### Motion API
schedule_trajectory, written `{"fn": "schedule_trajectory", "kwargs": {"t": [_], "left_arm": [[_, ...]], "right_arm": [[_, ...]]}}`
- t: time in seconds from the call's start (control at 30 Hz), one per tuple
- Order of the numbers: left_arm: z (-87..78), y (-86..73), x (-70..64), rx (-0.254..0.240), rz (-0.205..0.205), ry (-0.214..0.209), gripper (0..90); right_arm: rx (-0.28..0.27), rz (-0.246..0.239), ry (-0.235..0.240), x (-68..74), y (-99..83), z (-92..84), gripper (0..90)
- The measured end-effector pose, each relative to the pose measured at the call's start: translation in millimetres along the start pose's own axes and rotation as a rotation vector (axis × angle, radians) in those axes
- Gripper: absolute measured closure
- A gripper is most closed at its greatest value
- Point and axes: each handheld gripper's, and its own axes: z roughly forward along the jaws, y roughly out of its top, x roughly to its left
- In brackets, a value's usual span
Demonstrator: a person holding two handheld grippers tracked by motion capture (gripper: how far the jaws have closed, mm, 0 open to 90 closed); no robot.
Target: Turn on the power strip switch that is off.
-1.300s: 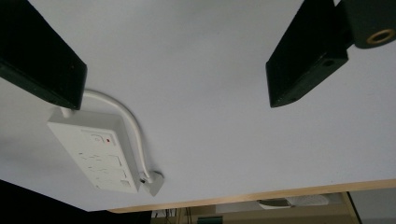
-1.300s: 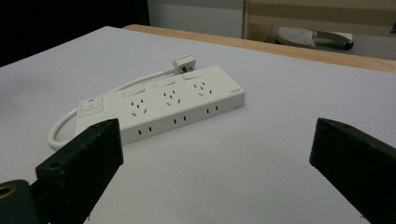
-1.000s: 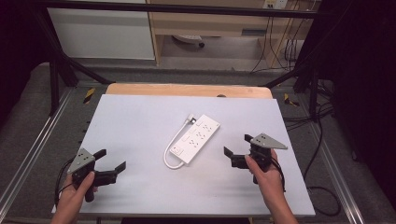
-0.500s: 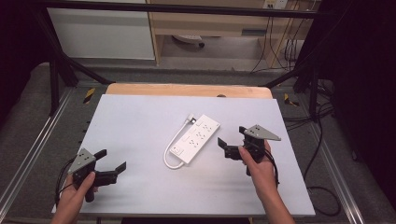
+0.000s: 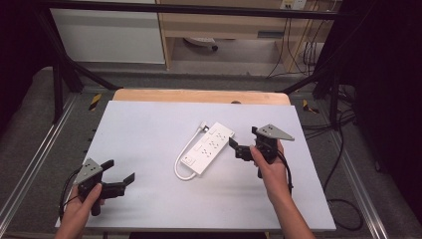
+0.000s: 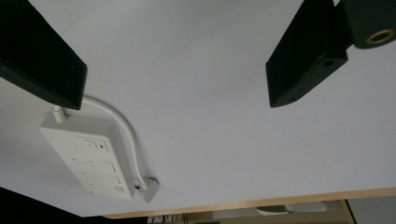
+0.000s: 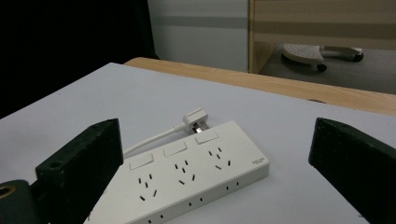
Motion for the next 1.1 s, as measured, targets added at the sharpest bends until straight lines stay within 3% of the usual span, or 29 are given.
{"fn": "schedule_trajectory", "kwargs": {"t": [0.5, 1.1], "left_arm": [[0.9, 0.5, -2.0, -0.002, 0.0, -0.008, 5.6], [0.8, 0.9, -2.9, -0.004, 0.009, -0.016, 5.5]], "right_arm": [[-0.005, -0.02, -0.023, 2.6, 5.0, 19.7, 4.2], [-0.029, 0.019, -0.037, 0.6, 2.8, 50.1, 5.7]]}}
